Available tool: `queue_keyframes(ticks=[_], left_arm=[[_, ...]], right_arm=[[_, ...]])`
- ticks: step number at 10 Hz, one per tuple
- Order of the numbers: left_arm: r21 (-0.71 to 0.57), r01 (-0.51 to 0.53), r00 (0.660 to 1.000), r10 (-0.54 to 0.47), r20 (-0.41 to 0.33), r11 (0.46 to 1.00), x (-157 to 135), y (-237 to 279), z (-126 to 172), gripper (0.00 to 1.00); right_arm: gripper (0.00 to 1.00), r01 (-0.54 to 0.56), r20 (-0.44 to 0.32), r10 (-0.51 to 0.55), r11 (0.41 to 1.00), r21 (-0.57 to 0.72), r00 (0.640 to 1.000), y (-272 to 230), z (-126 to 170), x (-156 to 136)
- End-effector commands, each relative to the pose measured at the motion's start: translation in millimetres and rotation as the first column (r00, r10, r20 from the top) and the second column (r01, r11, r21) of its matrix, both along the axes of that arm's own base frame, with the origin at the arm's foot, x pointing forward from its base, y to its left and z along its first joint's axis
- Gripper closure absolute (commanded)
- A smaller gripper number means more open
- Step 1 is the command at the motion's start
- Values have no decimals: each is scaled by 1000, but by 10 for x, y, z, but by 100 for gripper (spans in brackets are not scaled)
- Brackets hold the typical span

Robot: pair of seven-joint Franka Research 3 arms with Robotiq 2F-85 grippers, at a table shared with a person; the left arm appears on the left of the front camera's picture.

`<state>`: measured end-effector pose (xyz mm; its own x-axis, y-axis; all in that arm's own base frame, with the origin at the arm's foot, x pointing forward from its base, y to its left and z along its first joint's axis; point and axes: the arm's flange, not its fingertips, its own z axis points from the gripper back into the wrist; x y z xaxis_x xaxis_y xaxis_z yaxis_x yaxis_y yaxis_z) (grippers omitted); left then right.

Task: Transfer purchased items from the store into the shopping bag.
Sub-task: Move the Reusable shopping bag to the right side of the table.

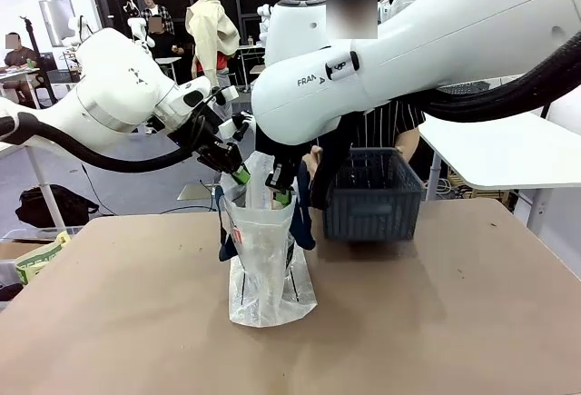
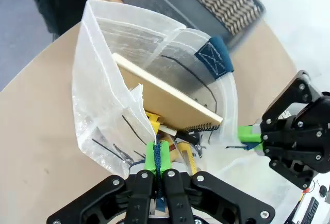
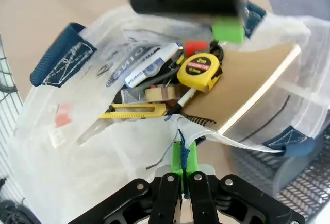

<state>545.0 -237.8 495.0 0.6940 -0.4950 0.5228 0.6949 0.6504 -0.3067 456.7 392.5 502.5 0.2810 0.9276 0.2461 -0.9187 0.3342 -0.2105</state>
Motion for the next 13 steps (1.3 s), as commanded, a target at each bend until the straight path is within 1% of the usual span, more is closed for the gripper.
queue_keyframes(ticks=[1, 2, 4, 6, 10, 13], left_arm=[[-70, 76, 997, -77, -10, 995, 88, 0, -23, 100], [-103, 111, 994, -113, -14, 989, 107, -10, -42, 100], [-162, 118, 992, -123, -25, 980, 139, 13, -71, 100], [-243, 113, 992, -124, -32, 964, 207, 75, -88, 100], [-331, 124, 990, -142, -29, 935, 325, 77, -166, 100], [-360, 158, 983, -181, -32, 919, 395, 63, -217, 100]], right_arm=[[100, -112, 15, 112, 993, -28, 994, 125, 21, 86], [100, -154, 10, 154, 988, -32, 988, 185, 17, 108], [100, -243, 18, 243, 969, -39, 970, 332, -2, 117], [100, -291, 7, 292, 955, -52, 956, 437, -34, 122], [100, -365, -4, 365, 928, -77, 931, 644, -55, 134], [100, -390, -24, 389, 917, -90, 921, 782, -85, 175]])
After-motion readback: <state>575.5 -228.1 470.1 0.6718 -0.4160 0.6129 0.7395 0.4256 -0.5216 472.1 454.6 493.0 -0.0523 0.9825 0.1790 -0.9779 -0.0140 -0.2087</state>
